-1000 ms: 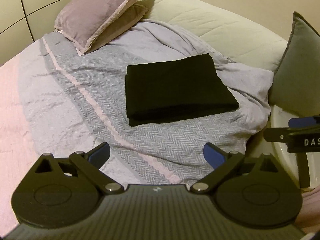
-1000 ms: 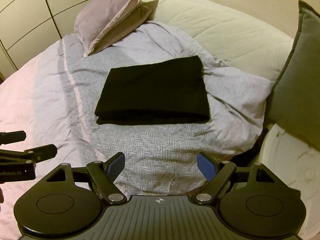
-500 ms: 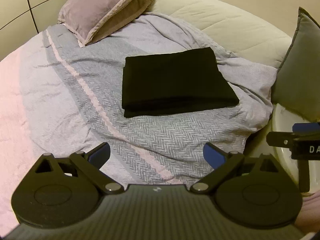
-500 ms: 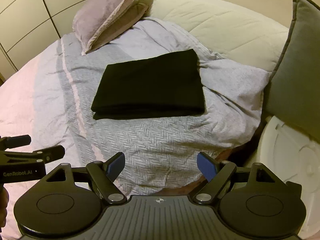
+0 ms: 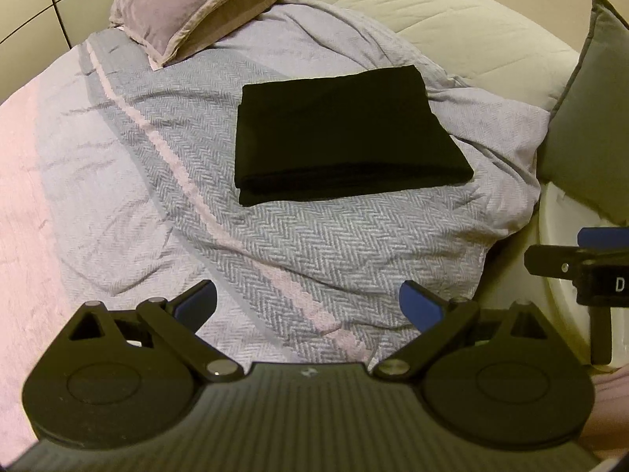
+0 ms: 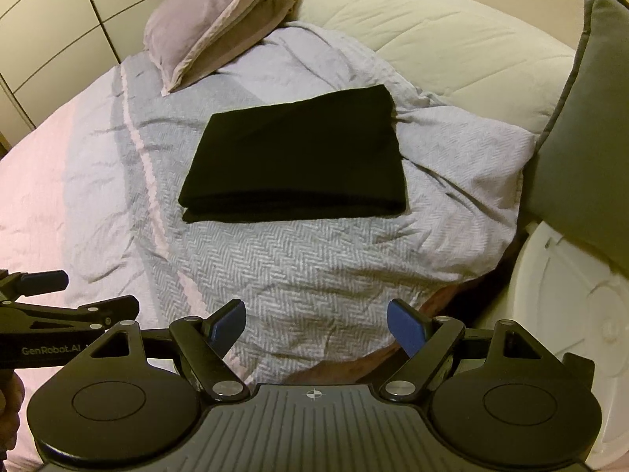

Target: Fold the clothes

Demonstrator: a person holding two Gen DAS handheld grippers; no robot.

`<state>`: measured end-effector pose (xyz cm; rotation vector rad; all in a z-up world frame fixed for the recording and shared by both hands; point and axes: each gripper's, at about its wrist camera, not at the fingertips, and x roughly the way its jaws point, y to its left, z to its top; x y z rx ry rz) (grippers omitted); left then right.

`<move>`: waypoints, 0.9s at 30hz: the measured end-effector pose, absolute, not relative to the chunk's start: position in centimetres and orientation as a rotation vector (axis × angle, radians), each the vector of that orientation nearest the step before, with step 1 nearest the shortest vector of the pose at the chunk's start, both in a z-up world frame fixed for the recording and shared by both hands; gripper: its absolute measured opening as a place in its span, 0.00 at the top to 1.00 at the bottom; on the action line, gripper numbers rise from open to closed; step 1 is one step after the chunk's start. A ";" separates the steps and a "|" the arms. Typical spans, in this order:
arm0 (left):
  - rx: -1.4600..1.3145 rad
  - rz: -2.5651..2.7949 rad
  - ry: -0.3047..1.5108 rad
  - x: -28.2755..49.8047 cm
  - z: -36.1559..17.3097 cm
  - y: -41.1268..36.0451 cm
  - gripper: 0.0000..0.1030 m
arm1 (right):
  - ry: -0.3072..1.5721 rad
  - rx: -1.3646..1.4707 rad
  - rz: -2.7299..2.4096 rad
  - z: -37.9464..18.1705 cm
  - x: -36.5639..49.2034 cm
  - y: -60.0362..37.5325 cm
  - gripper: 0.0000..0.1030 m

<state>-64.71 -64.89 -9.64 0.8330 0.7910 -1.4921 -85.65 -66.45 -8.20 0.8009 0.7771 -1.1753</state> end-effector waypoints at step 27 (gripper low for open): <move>0.842 -1.486 0.787 -65.8 -10.8 -67.5 0.05 | 0.808 0.790 -1.150 -9.9 -85.5 -69.1 0.20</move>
